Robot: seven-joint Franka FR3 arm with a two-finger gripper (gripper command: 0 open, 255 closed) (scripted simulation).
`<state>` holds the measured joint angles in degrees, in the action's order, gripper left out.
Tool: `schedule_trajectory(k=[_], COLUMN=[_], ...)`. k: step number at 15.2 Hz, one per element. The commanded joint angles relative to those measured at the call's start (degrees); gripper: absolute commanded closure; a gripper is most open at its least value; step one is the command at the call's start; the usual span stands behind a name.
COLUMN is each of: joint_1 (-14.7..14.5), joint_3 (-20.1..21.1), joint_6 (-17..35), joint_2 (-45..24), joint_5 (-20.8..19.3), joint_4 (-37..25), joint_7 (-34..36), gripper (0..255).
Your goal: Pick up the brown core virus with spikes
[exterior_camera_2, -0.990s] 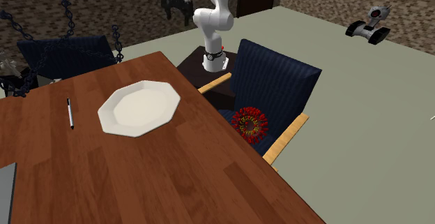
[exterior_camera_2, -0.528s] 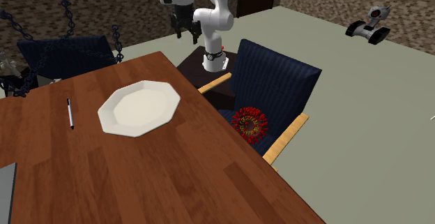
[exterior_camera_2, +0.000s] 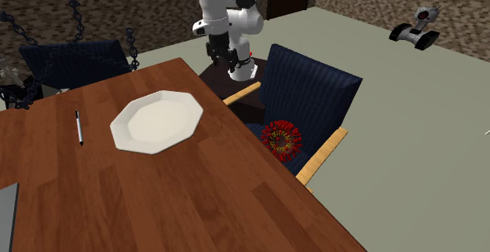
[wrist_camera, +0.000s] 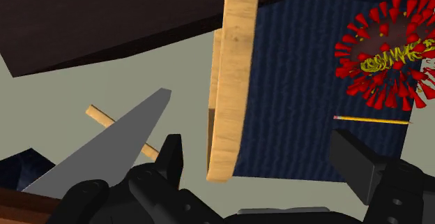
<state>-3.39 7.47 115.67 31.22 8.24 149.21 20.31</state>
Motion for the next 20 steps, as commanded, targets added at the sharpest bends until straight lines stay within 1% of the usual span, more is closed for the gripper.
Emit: schedule_trajectory(k=[1, 6, 10, 15, 20], joint_1=[-0.7, -2.9, -4.9, -7.1, -8.8], joint_3=[0.8, 3.1, 4.7, 6.6, 8.8], joint_6=[3.8, 13.6, 21.1, 29.6, 36.6], joint_2=[-2.8, -11.6, -19.8, -30.8, -42.1], joint_5=[2.2, 8.0, 12.9, 19.3, 25.5], joint_4=[0.9, 1.3, -0.1, -3.8, -9.8], joint_7=[1.6, 5.1, 7.0, 8.1, 8.2], gripper=[0, 0, 0, 0, 0])
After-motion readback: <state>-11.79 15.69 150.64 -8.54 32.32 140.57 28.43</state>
